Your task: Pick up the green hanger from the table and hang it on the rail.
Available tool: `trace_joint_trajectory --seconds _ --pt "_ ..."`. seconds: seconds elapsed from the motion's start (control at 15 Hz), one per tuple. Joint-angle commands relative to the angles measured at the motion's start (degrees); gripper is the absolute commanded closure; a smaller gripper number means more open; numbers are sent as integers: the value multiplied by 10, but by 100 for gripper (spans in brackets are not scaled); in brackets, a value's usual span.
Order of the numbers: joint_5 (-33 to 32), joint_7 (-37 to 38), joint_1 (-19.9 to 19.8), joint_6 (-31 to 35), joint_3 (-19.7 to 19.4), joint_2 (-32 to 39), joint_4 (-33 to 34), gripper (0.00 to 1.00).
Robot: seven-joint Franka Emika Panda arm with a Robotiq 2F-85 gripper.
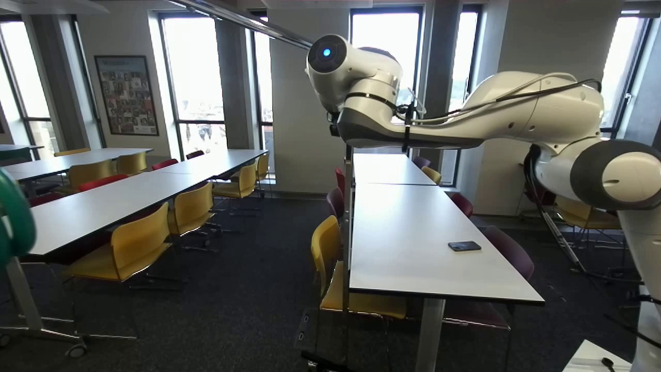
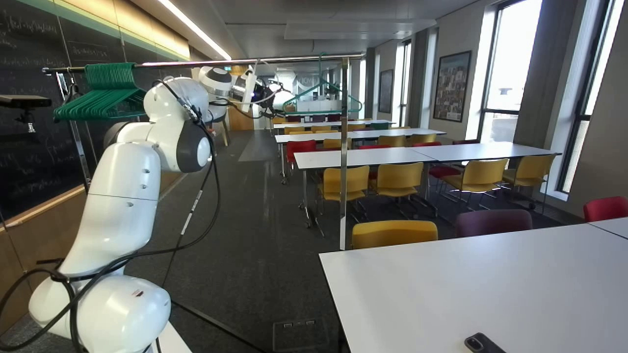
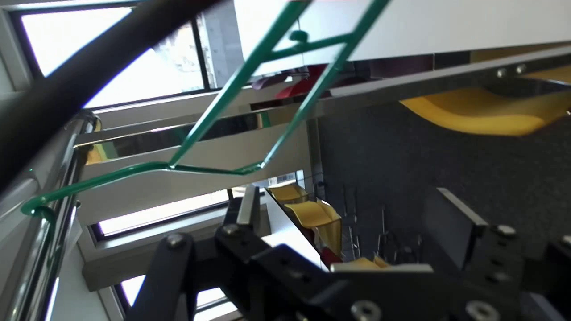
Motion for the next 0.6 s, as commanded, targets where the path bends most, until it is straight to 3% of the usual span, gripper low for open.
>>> trace_joint_trajectory --seconds 0.0,0.33,0.53 --pt "75 95 -24 39 34 -78 -98 0" --pt "244 189 -74 129 59 -143 -203 0" --pt "371 208 -117 207 60 -173 -279 0"
